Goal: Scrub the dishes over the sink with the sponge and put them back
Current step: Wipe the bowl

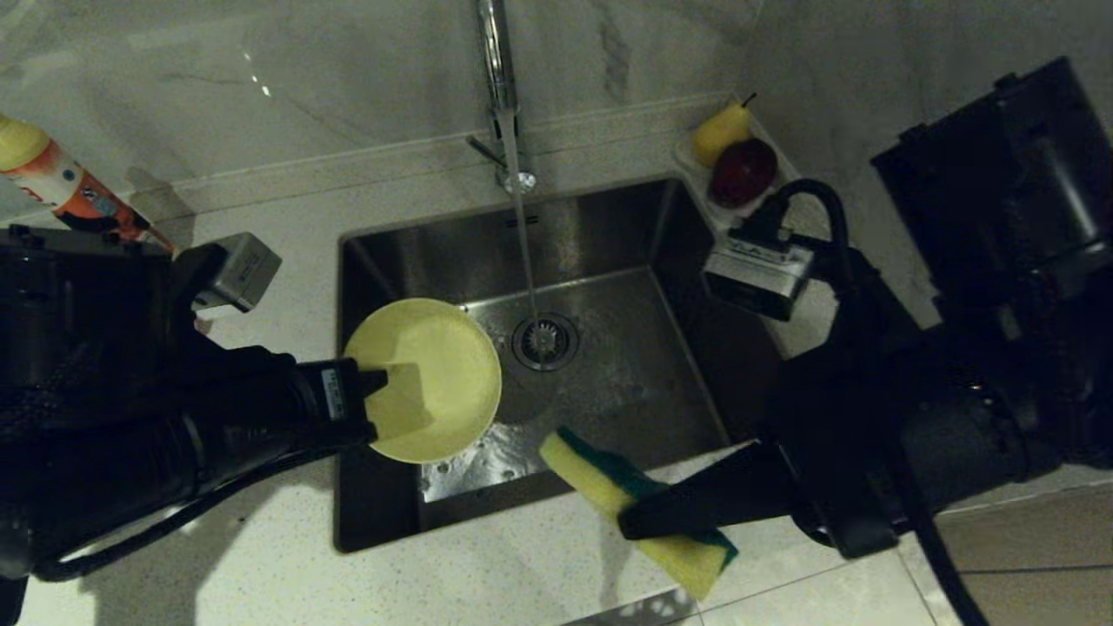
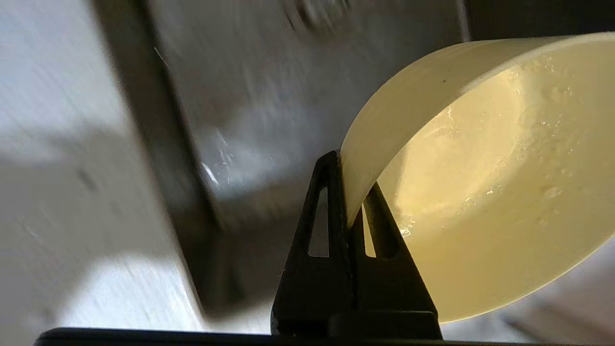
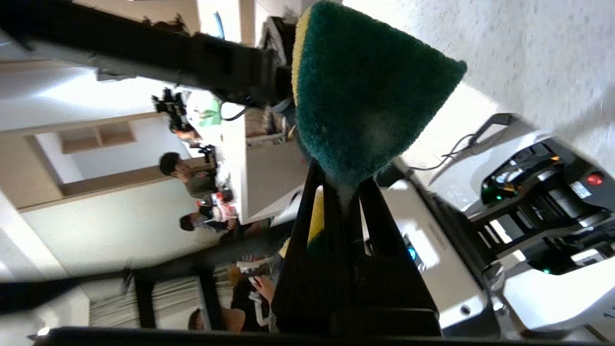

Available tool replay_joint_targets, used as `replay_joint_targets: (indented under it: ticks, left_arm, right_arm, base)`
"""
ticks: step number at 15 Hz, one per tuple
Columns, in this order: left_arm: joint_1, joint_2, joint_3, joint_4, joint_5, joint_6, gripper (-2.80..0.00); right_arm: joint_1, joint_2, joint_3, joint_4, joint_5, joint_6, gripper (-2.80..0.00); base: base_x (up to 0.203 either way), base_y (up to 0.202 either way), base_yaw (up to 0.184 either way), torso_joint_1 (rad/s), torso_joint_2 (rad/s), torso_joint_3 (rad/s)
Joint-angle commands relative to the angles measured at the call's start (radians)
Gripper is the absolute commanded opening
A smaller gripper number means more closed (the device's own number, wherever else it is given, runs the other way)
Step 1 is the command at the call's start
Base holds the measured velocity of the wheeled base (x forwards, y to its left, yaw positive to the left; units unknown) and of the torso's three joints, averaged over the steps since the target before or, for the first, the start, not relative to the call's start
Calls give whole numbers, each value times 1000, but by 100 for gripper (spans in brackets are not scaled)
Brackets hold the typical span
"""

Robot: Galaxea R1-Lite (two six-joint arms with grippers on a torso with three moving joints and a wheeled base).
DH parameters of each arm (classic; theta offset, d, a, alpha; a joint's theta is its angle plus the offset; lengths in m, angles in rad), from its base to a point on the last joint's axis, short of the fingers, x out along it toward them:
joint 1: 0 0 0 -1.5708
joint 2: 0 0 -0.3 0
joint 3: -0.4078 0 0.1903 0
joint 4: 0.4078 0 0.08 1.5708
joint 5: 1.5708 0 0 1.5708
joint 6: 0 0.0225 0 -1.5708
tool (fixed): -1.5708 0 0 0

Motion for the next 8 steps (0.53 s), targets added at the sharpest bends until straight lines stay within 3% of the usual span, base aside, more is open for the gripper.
replay_joint_targets:
  ticks: [1, 4, 8]
  left_arm:
    - [-34, 48, 8, -109, 82, 37, -280]
    - [-113, 51, 20, -125, 153, 84, -280]
    - [-172, 75, 48, -209, 221, 122, -280]
  right_arm:
    - [32, 112, -95, 35, -5, 3, -280]
    - [40, 226, -254, 124, -33, 6, -280]
    - [39, 295, -344, 149, -48, 44, -280]
  base:
    - [0, 0, 0, 0, 0, 0]
    - [0, 0, 0, 0, 0, 0]
    - [0, 0, 0, 0, 0, 0]
